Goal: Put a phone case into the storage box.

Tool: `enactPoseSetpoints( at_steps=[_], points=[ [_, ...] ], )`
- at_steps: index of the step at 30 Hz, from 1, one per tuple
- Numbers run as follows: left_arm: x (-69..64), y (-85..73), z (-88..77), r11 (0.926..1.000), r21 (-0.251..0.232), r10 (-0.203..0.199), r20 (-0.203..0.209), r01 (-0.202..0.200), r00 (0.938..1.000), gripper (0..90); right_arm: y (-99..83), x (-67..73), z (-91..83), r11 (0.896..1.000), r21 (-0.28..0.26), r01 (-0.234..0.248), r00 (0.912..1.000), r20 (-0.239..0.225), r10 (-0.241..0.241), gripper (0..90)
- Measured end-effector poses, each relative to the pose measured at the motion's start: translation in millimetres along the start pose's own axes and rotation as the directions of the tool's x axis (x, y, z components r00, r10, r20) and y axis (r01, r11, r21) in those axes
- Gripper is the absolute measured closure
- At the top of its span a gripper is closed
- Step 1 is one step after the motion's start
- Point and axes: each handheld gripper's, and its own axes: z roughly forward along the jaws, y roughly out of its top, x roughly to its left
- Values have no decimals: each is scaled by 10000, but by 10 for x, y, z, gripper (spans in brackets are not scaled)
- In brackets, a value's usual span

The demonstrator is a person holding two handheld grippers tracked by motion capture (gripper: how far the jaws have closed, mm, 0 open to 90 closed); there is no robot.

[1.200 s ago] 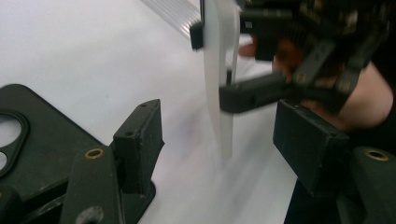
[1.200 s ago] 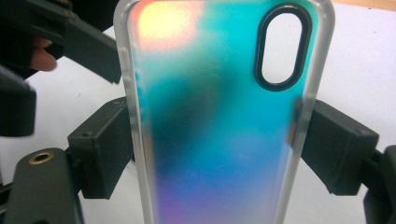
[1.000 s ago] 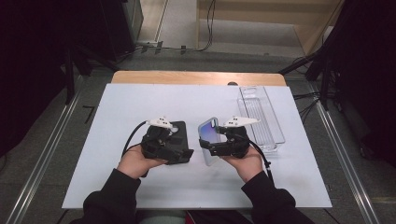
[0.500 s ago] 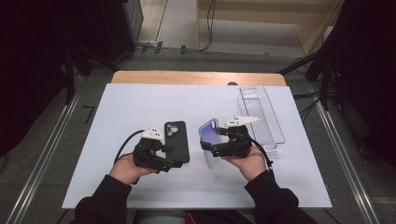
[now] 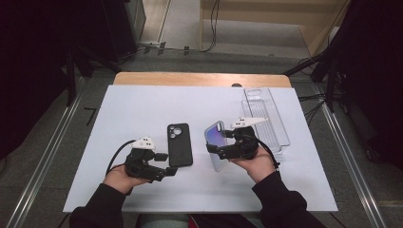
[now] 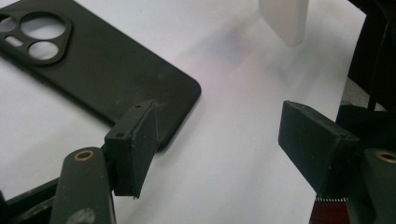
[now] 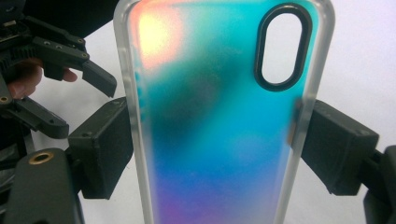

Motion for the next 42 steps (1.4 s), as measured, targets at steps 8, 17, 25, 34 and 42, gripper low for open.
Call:
enactPoseSetpoints(
  at_steps=[8,17,25,34,42],
  points=[
    [30,-77,-87,9980,-232,-602,-539,591,9967,288,31,-44,-70,9999,-117,-24,9999,158,26,153],
    [114,-87,-174,9809,-574,-1902,-832,1858,9782,288,92,-111,-215,9990,-416,-172,9980,597,197,153],
    [145,-108,-204,9770,-680,-2088,-1113,2022,9716,288,167,-192,-329,9971,-670,-348,9964,753,399,153],
    [159,-139,-226,9723,-627,-2308,-1085,2250,9669,288,254,-292,-458,9943,-974,-441,9929,1056,543,153],
    [145,-167,-232,9744,-628,-2222,-1184,2160,9678,288,324,-364,-556,9924,-1176,-348,9883,1433,517,153]
  ],
)
